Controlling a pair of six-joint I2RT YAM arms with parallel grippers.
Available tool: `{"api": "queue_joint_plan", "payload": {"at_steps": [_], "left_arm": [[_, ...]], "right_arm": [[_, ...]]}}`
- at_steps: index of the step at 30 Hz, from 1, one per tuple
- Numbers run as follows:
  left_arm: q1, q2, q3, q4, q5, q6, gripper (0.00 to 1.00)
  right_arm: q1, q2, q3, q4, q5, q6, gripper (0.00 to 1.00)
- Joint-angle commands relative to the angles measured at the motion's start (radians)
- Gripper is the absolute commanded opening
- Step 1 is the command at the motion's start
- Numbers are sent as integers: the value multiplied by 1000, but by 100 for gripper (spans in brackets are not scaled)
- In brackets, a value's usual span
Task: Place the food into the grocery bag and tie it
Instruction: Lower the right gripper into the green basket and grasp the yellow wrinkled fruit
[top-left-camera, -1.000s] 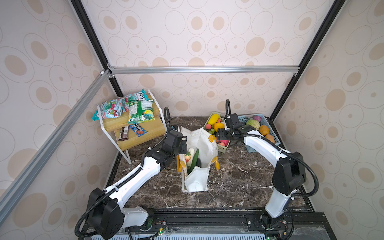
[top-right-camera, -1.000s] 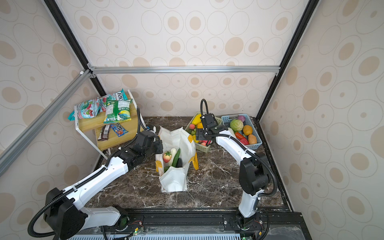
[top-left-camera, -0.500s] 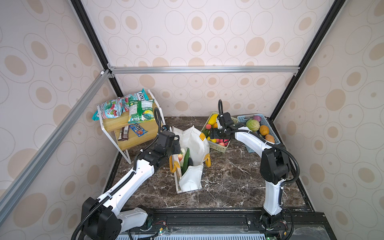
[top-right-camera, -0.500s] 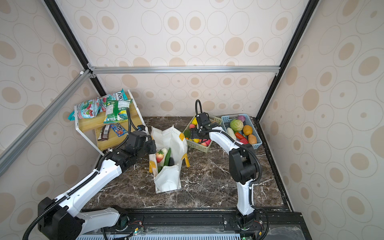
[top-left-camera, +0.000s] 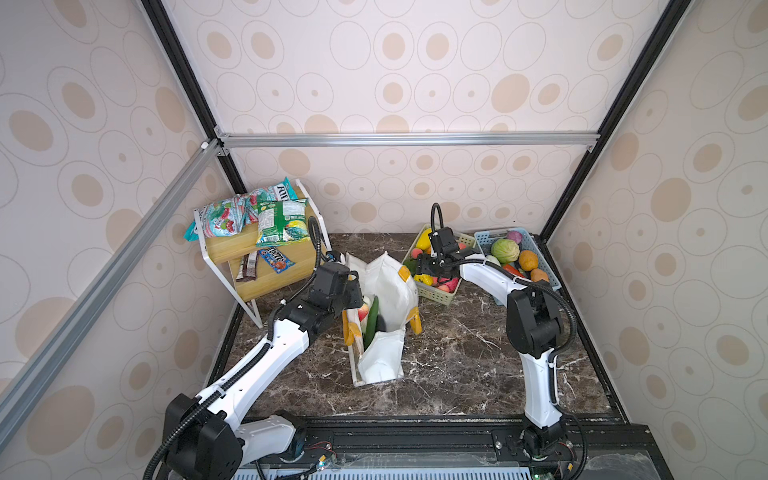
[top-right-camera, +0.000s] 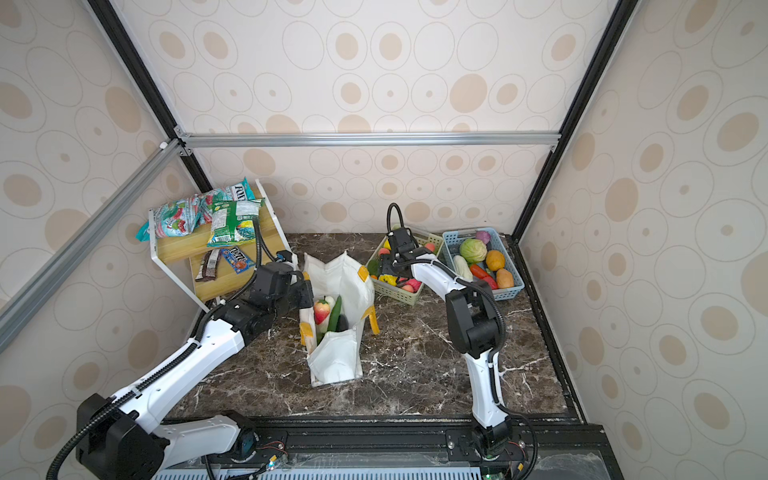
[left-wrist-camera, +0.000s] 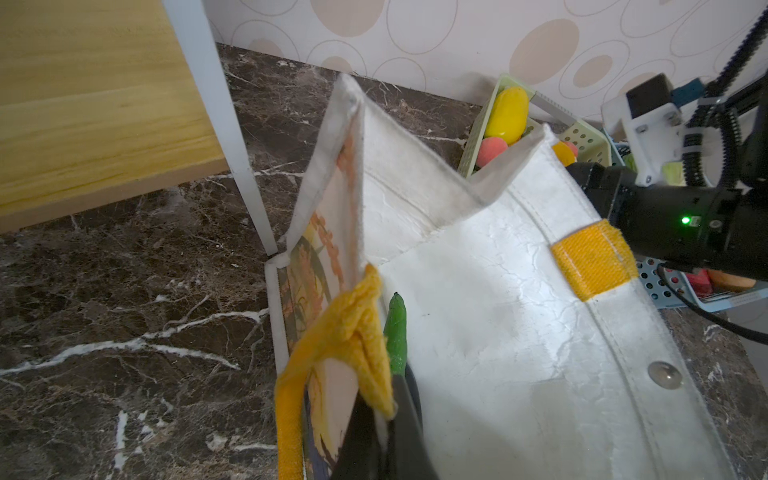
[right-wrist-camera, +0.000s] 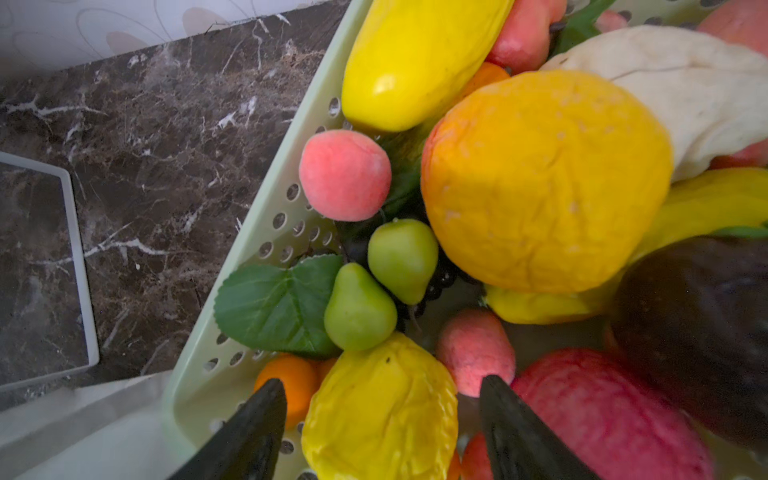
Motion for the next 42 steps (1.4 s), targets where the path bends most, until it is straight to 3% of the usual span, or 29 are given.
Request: {"api": "queue_joint_plan", "payload": {"at_steps": [1, 3, 12, 33, 42], "left_arm": [[5, 8, 3, 23, 9, 7, 0], [4, 8, 4, 26, 6, 10, 0], [4, 14, -3, 36, 12, 17, 0], [6, 10, -18, 66, 28, 15, 0], [5, -4, -24, 64, 21, 18, 0]], "right_arm": [[-6, 16, 23, 47, 12, 54, 71], [-5, 22, 27, 45, 3, 61, 67], [-5, -1, 24, 17, -4, 28, 67], [-5, 81, 93, -176, -81, -37, 81], [-9, 127, 114, -190, -89, -21, 76]]}}
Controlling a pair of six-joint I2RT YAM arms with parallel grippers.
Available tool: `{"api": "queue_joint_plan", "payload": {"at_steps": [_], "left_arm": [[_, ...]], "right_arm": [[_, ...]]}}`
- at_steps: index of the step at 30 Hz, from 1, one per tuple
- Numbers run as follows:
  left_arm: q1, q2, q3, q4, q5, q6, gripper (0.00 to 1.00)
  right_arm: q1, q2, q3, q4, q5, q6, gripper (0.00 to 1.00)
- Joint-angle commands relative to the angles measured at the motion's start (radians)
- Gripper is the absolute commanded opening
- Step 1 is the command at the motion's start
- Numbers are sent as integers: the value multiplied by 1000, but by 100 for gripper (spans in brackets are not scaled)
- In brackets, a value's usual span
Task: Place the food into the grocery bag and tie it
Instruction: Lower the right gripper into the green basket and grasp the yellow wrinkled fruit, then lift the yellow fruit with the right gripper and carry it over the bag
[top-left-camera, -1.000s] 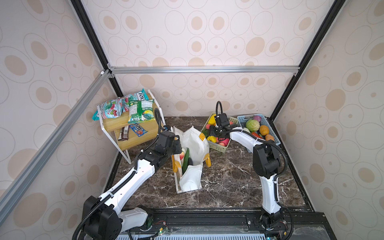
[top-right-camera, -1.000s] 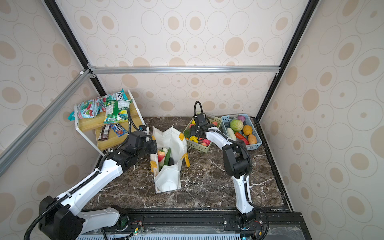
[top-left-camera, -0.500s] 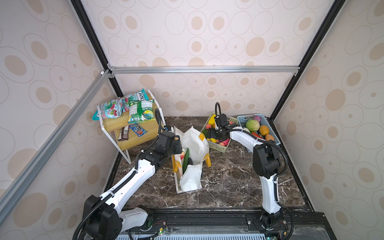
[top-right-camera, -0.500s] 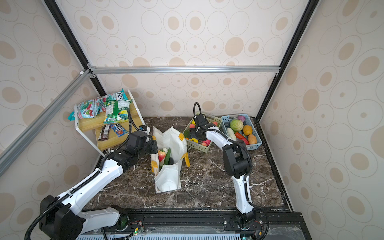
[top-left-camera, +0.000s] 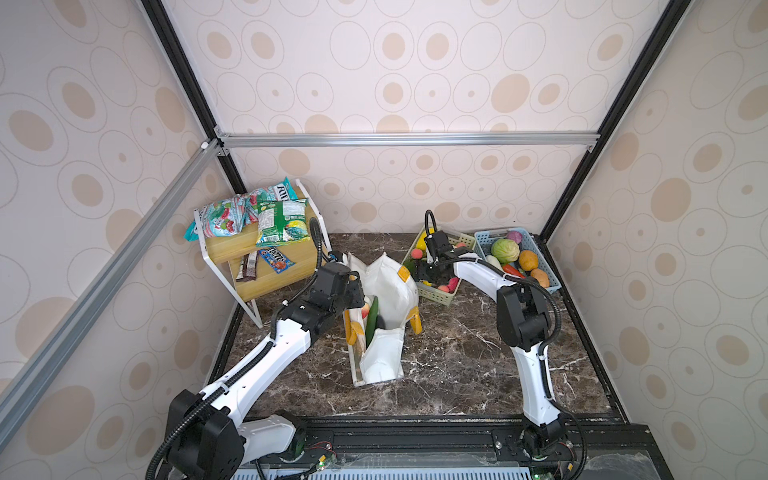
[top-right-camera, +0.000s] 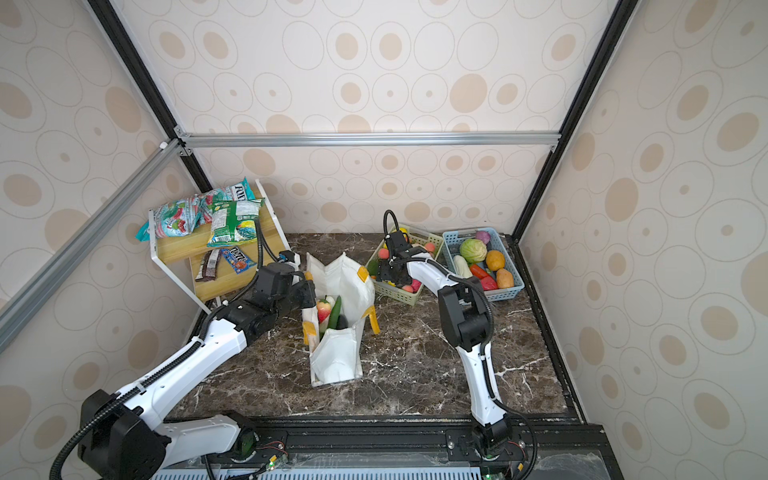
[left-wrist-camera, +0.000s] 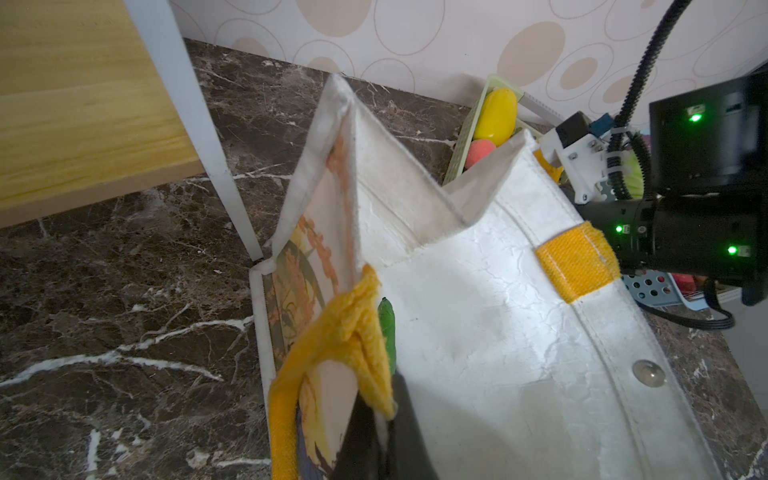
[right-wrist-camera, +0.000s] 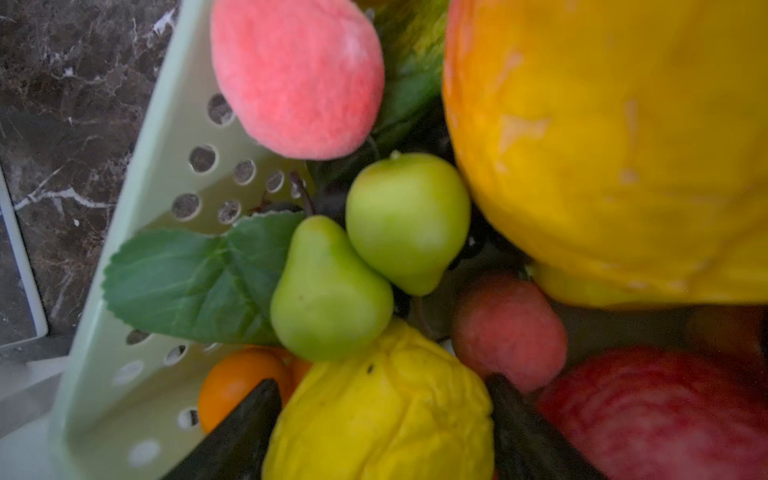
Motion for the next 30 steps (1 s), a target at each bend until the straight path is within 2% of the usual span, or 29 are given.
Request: {"api": "queue_joint_plan", "payload": {"at_steps": [1, 4, 23, 30], "left_arm": [[5, -16, -2, 11, -1, 15, 0], [5, -16, -3, 14, 0, 14, 0], [3, 23, 4, 71, 149, 39, 0], [-40, 65, 50, 76, 172, 46, 0]], "right_arm": [[-4, 15, 10, -43, -1, 5, 73], [-6, -12, -10, -31, -1, 6, 67], [-21, -257, -143, -23, -17, -35, 67], [-21, -334, -154, -49, -2, -68, 67]]}}
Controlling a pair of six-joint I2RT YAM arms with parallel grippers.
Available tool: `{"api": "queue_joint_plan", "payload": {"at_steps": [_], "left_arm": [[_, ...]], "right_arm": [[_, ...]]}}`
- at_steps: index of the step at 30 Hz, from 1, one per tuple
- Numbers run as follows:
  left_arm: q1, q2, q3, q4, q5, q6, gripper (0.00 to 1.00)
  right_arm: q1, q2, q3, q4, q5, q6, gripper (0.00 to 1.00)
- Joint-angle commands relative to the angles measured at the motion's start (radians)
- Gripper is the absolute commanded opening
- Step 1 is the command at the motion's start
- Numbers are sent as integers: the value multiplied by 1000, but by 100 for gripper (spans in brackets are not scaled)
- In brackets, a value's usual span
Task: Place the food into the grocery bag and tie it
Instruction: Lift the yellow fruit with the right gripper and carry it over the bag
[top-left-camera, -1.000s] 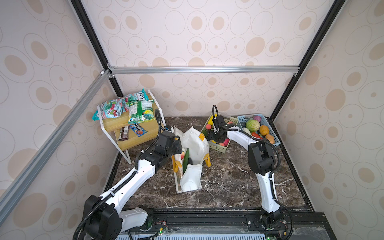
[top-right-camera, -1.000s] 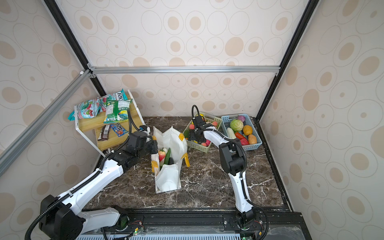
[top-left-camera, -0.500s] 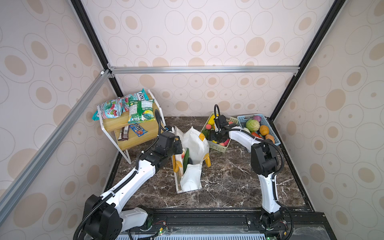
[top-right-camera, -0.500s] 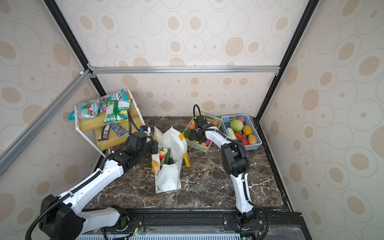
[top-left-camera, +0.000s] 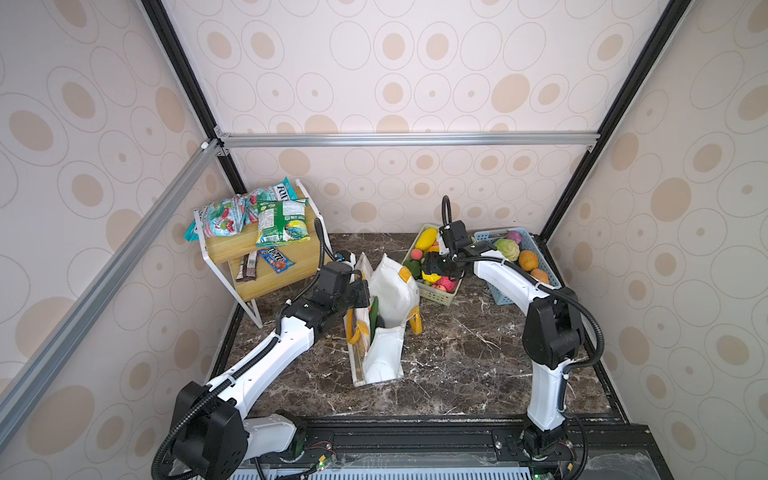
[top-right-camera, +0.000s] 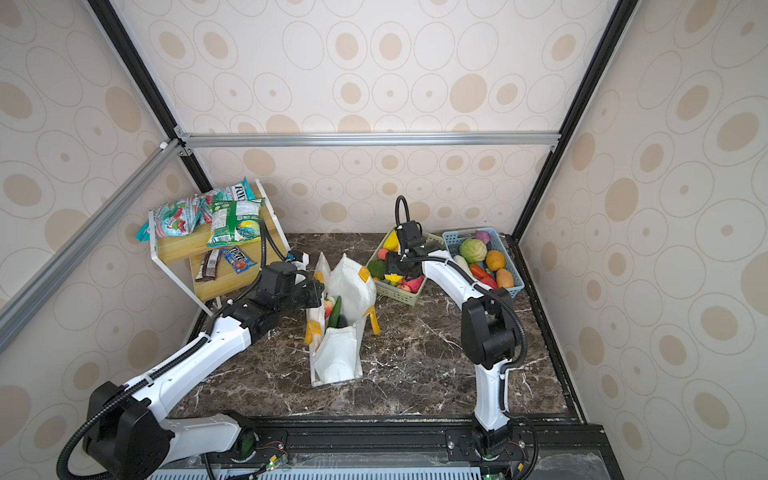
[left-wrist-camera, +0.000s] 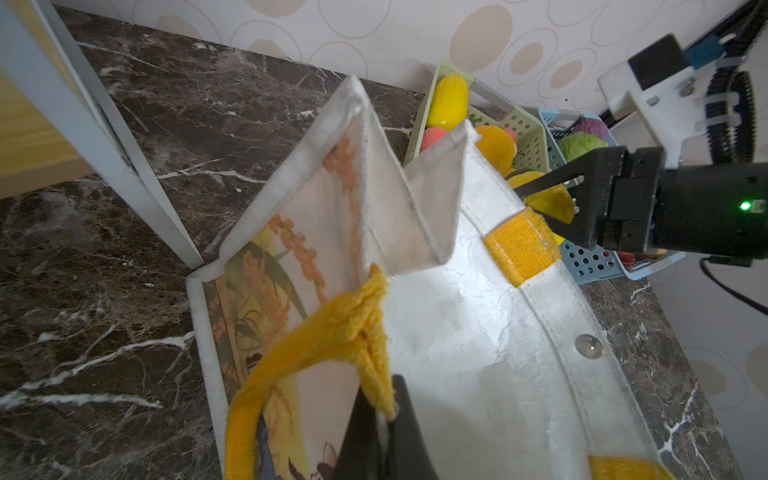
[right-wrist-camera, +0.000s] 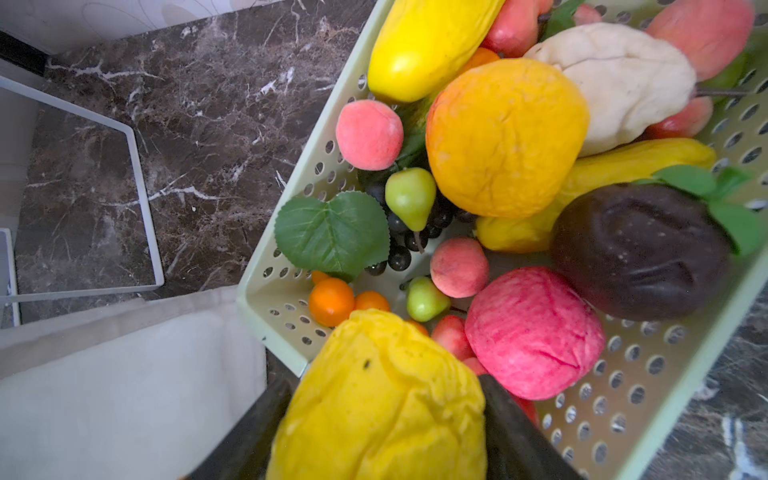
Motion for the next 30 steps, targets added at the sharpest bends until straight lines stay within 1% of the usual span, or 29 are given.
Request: {"api": "queue_joint_plan", "payload": {"at_steps": [1, 10, 15, 19, 26, 30], "left_arm": [[-26, 18, 54, 3, 22, 22, 0], [-61, 39, 93, 6, 20, 23, 0], [-69, 39, 103, 8, 10, 21, 0], [-71, 41, 110, 13, 8, 16, 0], [-96, 70, 141, 20, 5, 16, 0], [-103, 82, 140, 31, 0, 3, 0]], "right_arm": [[-4, -65, -14, -33, 9, -30, 67], [-4, -166, -13, -52, -17, -57, 67], [-1, -236, -38, -45, -63, -53, 67], [18, -306, -92, -19, -98, -49, 67], [86, -428, -223, 36, -109, -22, 67], [129, -466, -290, 66, -113, 7, 67]]}}
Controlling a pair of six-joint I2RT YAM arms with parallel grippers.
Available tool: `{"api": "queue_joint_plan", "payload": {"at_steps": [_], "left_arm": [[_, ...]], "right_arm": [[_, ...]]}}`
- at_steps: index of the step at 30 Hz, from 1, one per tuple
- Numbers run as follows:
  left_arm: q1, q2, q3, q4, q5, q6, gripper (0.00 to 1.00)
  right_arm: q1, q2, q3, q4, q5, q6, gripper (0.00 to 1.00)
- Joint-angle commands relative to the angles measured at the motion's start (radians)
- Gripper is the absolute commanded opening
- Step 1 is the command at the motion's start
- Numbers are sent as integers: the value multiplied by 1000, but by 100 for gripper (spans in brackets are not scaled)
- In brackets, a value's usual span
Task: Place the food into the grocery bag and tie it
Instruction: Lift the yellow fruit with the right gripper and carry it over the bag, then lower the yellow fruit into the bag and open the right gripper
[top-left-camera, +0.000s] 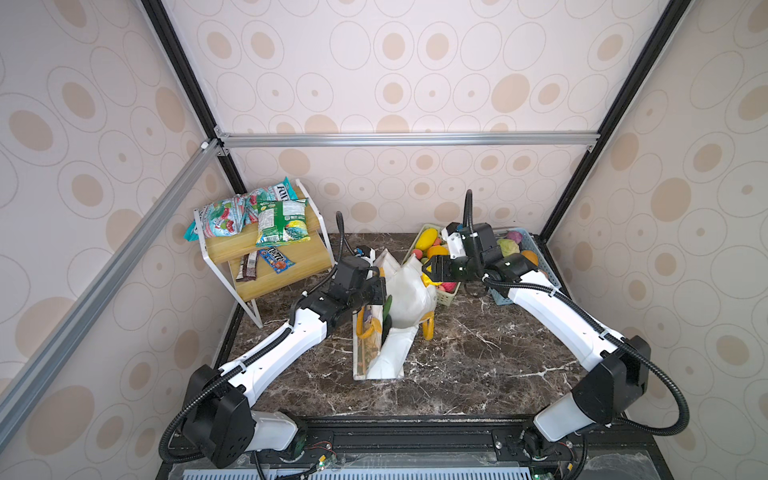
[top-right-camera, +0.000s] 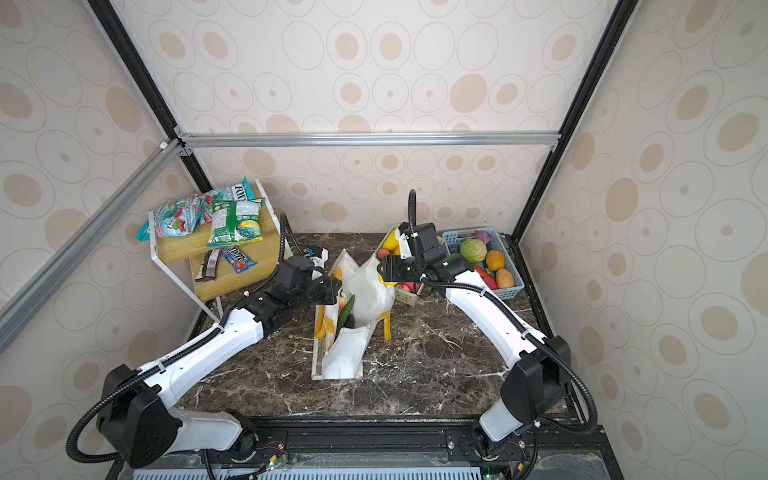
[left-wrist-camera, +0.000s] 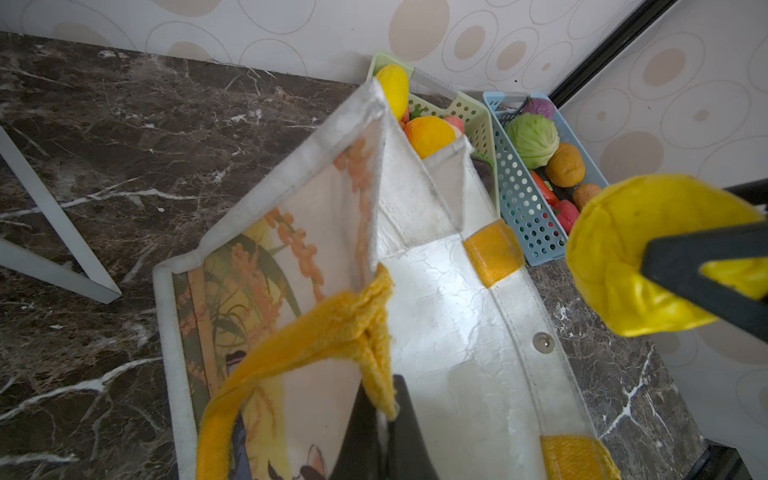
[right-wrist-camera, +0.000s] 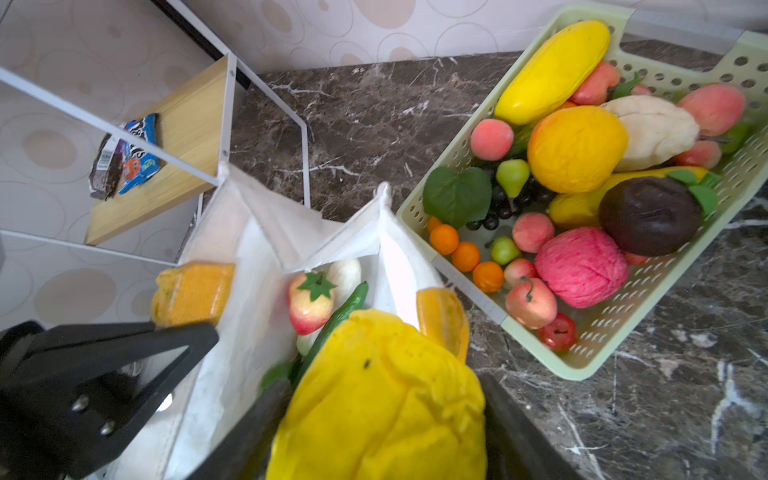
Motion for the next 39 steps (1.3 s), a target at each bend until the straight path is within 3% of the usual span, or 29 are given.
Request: {"api": "queue_joint_plan", "payload": {"at_steps": [1, 15, 32, 39], "left_arm": [[-9, 8, 47, 29, -3, -2, 0], [-17, 4, 83, 66, 97, -23, 0], [-17, -6, 86, 83, 118, -21, 0], [-17, -7, 83, 86, 114, -26, 0]], "right_arm": [[36, -32, -46, 38, -9, 31, 67], [155, 16, -119, 100, -31, 45, 67], [180, 97, -175, 215, -82, 18, 67], [221, 98, -240, 275, -96, -54, 66]]}}
